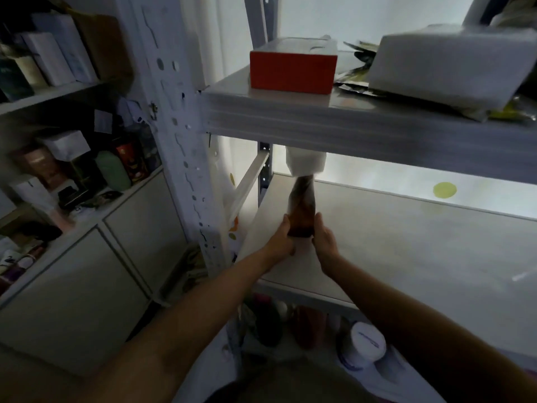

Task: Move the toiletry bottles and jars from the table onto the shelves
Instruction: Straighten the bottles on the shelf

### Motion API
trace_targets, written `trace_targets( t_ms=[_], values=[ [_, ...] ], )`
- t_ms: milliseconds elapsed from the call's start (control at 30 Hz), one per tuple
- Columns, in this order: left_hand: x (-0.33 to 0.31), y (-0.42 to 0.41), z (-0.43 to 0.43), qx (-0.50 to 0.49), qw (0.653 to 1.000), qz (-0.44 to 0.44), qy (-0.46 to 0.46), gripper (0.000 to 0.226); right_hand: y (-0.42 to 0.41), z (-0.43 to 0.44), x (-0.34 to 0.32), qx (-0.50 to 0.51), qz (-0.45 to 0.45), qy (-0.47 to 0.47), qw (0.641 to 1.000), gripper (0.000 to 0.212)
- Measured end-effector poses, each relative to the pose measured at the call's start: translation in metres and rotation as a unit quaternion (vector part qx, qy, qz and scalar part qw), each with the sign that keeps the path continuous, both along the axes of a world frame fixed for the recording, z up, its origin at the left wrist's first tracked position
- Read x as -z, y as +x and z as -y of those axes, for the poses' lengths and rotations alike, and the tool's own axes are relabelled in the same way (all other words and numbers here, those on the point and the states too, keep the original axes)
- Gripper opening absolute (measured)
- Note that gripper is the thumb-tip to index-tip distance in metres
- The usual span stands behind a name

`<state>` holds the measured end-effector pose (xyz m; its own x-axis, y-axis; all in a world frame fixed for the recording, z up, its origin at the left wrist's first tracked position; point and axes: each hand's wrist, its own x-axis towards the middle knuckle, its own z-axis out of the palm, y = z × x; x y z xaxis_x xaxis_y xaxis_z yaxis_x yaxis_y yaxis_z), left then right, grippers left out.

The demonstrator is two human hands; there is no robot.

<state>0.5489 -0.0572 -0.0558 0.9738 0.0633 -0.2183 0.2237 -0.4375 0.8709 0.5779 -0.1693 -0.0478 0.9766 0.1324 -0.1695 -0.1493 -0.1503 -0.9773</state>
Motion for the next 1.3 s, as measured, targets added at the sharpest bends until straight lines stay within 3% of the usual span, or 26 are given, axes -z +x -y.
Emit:
trace_targets(
  t_ms=[133,300,500,800,933,1033,1133,1200,1300],
  values=[
    [0.001,0.009,-0.006,0.019,0.999,0.025,-0.023,0.066,0.010,-0.009,0.005,0.022,-0.003,0.014,1.000,0.055],
    [0.003,0.025,-0.018,0.045,0.998,0.026,-0.018,0.082,0.021,-0.021,0.010,0.049,0.010,0.022,0.998,0.055],
    [0.001,0.045,-0.023,0.035,0.999,0.023,-0.031,0.077,0.037,-0.030,0.011,0.055,0.012,0.010,0.998,0.057],
    [-0.008,0.065,-0.037,0.061,0.997,-0.040,0.001,0.102,0.046,-0.028,0.010,-0.007,0.044,-0.023,0.999,0.053],
    [-0.006,0.056,-0.036,0.063,0.995,-0.039,0.067,0.120,0.042,-0.014,0.007,-0.109,0.100,-0.115,0.982,0.051],
    [-0.003,0.041,-0.032,0.068,0.984,-0.022,0.161,0.116,0.039,0.007,0.011,-0.179,0.193,-0.280,0.923,0.065],
    [-0.007,0.010,-0.023,0.127,0.962,-0.032,0.241,0.102,0.033,0.031,0.018,-0.285,0.235,-0.511,0.776,0.092],
    [-0.003,-0.012,-0.019,0.162,0.936,-0.040,0.310,0.105,0.020,0.041,0.018,-0.340,0.255,-0.549,0.720,0.097],
    [0.006,-0.048,-0.014,0.163,0.919,-0.058,0.354,0.107,-0.004,0.046,0.010,-0.395,0.290,-0.526,0.695,0.101]
  ],
)
